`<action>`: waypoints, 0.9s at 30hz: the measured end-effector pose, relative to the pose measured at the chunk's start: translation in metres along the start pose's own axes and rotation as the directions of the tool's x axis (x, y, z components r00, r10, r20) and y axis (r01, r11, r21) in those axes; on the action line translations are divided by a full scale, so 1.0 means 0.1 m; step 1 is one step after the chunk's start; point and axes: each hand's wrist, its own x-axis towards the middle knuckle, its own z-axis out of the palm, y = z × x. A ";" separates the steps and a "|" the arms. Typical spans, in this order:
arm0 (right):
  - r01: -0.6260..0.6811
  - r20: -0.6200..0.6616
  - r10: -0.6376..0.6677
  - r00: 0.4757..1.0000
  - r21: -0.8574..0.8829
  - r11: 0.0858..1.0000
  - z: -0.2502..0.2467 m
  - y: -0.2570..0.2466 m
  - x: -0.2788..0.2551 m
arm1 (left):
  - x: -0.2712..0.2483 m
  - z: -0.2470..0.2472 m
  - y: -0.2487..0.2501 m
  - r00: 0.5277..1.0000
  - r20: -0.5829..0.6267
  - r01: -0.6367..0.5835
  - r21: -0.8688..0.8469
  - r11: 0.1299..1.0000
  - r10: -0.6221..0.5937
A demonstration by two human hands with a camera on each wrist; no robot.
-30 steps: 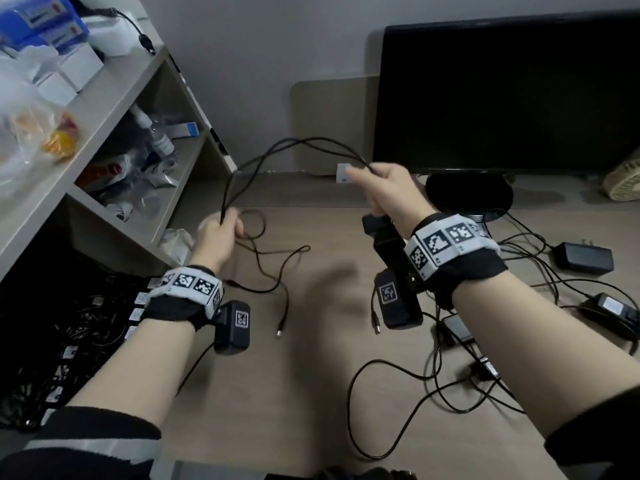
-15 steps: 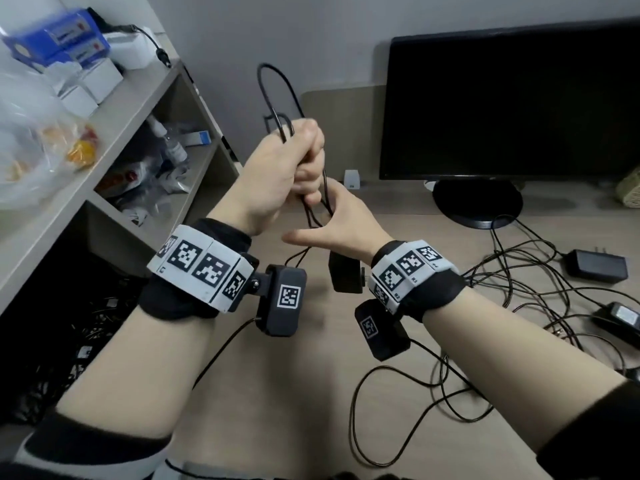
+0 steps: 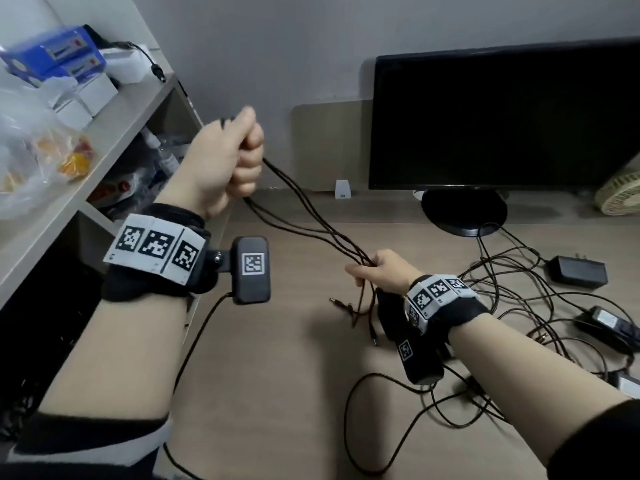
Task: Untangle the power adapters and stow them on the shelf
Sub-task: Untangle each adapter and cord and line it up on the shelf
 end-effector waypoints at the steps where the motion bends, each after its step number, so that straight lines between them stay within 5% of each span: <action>1: -0.012 -0.027 0.012 1.000 0.003 1.000 -0.04 0.03 -0.01 | 0.07 -0.11 -0.12 0.996 -0.053 0.071 0.071 0.995 -0.067; 6: 0.036 -0.038 -0.041 0.998 -0.130 0.991 -0.30 -0.01 -0.08 | 0.29 -0.59 -0.86 0.870 -0.360 0.424 0.196 0.884 -0.337; 9: 0.044 -0.085 -0.057 0.995 -0.148 0.988 -0.45 -0.10 -0.10 | 0.29 -0.79 -1.23 0.792 -0.460 0.569 0.313 0.761 -0.403; 11: 0.064 -0.121 -0.080 0.989 -0.130 0.989 -0.52 -0.18 -0.11 | 0.26 -0.77 -1.31 0.780 -0.483 0.608 0.434 0.665 -0.398; 13: 0.089 -0.118 -0.107 0.987 -0.145 0.985 -0.53 -0.32 -0.11 | 0.22 -0.62 -1.32 0.851 -0.463 0.507 0.594 0.625 -0.249; 15: 0.127 -0.086 -0.143 0.986 -0.167 0.978 -0.49 -0.48 -0.11 | 0.13 -0.30 -1.19 0.973 -0.224 0.207 0.709 0.674 -0.063; 18: 0.186 -0.023 -0.192 0.981 -0.156 0.970 -0.40 -0.70 -0.12 | 0.03 0.23 -1.06 0.980 0.199 -0.143 0.710 0.690 -0.003; 22: 0.217 0.010 -0.216 0.976 -0.050 0.975 -0.25 -0.92 -0.13 | -0.11 0.53 -1.08 0.972 0.231 -0.139 0.399 0.906 0.047; 27: 0.207 0.114 -0.197 0.974 -0.081 0.975 0.03 -1.11 -0.15 | -0.40 0.37 -1.23 0.991 0.123 0.014 0.257 0.966 -0.047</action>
